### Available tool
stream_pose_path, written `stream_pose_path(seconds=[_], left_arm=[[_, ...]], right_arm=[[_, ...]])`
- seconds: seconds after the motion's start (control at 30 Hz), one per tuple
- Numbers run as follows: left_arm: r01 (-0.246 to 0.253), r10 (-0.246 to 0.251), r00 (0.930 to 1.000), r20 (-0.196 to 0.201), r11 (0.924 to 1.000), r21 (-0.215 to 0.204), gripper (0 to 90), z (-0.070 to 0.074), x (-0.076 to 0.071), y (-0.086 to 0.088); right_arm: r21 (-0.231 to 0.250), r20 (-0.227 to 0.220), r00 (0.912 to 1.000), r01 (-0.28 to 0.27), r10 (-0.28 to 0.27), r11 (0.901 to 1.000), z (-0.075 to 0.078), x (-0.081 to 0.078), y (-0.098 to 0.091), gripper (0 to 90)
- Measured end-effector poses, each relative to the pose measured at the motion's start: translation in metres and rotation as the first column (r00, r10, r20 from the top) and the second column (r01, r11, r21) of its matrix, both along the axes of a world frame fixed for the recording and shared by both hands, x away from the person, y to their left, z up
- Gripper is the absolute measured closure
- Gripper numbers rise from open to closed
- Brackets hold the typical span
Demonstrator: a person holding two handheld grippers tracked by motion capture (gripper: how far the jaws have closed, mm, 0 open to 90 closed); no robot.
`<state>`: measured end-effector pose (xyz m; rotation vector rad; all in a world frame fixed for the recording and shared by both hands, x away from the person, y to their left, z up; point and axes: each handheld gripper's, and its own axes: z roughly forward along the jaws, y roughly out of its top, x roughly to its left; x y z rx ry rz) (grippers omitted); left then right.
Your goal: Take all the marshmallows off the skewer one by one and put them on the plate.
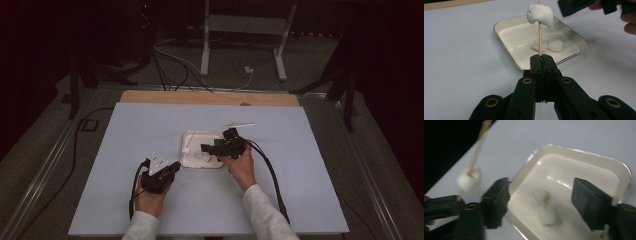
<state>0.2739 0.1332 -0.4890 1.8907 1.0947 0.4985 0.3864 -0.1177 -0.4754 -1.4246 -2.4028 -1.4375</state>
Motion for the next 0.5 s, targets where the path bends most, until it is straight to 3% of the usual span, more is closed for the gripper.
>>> stream_pose_path(seconds=[0.1,0.23,0.5], left_arm=[[0.0,0.0,1.0,0.001,1.0,-0.003,90.0,0.0,0.0,-0.001],[0.0,0.0,1.0,0.001,1.0,-0.004,90.0,0.0,0.0,-0.001],[0.001,0.0,1.0,0.007,0.9998,-0.021,90.0,0.002,-0.001,-0.001]], right_arm=[[0.034,0.022,0.9996,-0.02,0.02,0.9992,0.006,-0.004,-0.001,15.9],[0.071,0.046,0.9985,-0.034,0.03,0.9969,0.012,-0.009,0.0,9.8],[0.181,0.048,0.9965,-0.075,0.068,0.9806,0.015,-0.013,0.003,0.0]])
